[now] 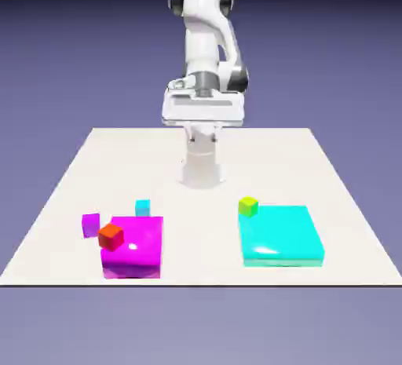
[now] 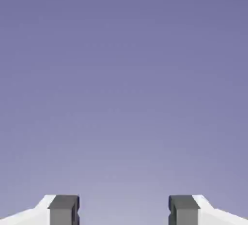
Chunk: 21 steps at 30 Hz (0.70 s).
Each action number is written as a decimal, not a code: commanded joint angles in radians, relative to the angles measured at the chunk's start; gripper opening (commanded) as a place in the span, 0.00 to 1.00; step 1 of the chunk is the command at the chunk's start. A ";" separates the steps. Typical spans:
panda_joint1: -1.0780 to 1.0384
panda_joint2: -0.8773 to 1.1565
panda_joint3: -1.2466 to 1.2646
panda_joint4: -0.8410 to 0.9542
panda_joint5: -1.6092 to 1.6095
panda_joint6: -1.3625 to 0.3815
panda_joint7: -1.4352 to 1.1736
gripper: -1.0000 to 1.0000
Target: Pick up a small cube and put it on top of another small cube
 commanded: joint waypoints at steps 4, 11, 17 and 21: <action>0.039 0.145 -0.121 0.040 -0.036 -0.149 -0.059 0.50; 0.107 0.399 -0.333 0.109 -0.099 -0.409 -0.161 0.50; 0.166 0.616 -0.515 0.168 -0.152 -0.632 -0.249 0.50; 0.205 0.761 -0.636 0.208 -0.188 -0.780 -0.307 0.50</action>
